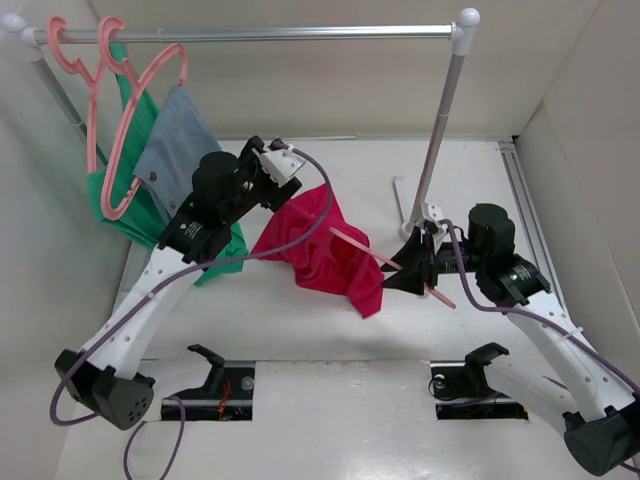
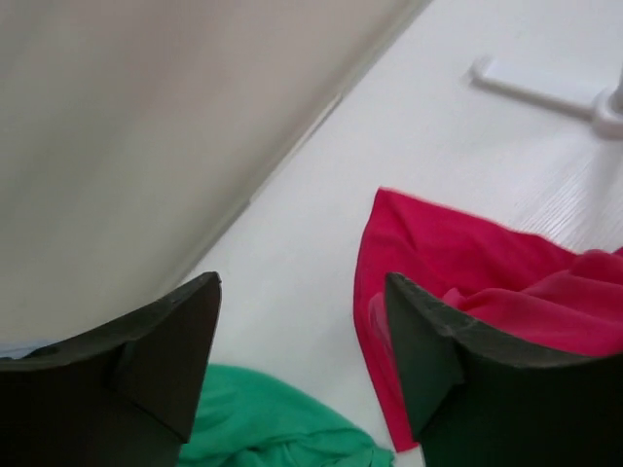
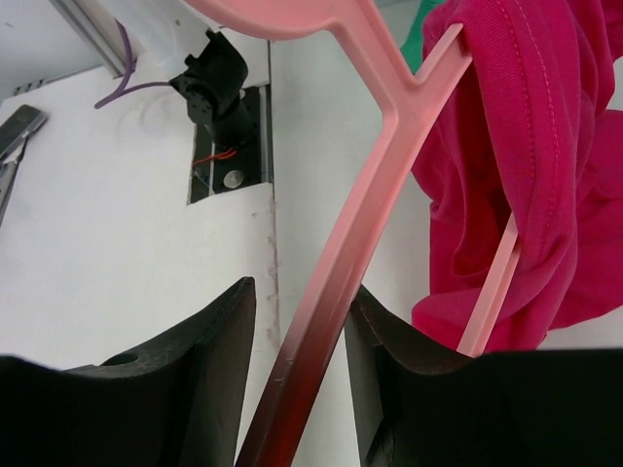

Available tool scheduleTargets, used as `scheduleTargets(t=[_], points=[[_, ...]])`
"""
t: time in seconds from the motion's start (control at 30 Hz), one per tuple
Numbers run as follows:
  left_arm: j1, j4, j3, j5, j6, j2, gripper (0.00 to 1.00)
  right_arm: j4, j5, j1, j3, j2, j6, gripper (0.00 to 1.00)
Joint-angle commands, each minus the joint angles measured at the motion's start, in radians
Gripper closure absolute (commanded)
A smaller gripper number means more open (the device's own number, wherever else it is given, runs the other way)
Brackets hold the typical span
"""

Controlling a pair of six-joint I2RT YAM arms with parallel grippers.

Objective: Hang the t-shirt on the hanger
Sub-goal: Place tshirt on hanger

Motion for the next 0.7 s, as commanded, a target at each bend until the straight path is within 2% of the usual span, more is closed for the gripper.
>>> scheduleTargets(t=[0.0,0.1,0.13,0.17,0.23,0.27,0.33,0.37,0.43,0.53,0.67], points=[[-0.002,0.011,0.051,0.149,-0.048,-0.06,0.38,0.104,0.014,-0.006,0.023,-0.008,-0.022,1.0],[-0.002,-0.024,0.04,0.242,-0.039,-0.102,0.6,0.104,0.036,-0.017,0.032,0.001,-0.022,1.0],[-0.002,-0.056,0.04,0.299,0.037,-0.102,0.66,0.104,0.036,-0.017,0.032,0.001,-0.022,1.0],[-0.002,-0.154,0.04,0.439,0.094,-0.115,0.66,0.104,0.036,-0.017,0.032,0.001,-0.022,1.0],[-0.002,-0.23,0.016,0.54,0.182,-0.125,0.59,0.113,0.027,-0.017,0.032,0.01,-0.022,1.0],[-0.002,-0.242,-0.001,0.575,0.212,-0.135,0.42,0.113,0.027,-0.017,0.042,0.01,-0.022,1.0],[-0.002,-0.23,-0.041,0.575,0.249,-0.149,0.29,0.113,0.007,-0.017,0.043,0.02,-0.022,1.0],[-0.002,-0.221,-0.088,0.6,0.321,-0.162,0.22,0.113,0.007,-0.017,0.053,0.02,-0.022,1.0],[-0.011,-0.192,-0.125,0.6,0.348,-0.171,0.02,0.113,-0.002,-0.017,0.053,0.02,-0.022,1.0],[-0.035,-0.141,-0.139,0.6,0.348,-0.137,0.0,0.113,-0.015,-0.017,0.064,0.029,-0.022,1.0],[-0.046,-0.159,-0.093,0.621,0.338,-0.048,0.0,0.113,-0.024,-0.017,0.073,0.029,-0.022,1.0]])
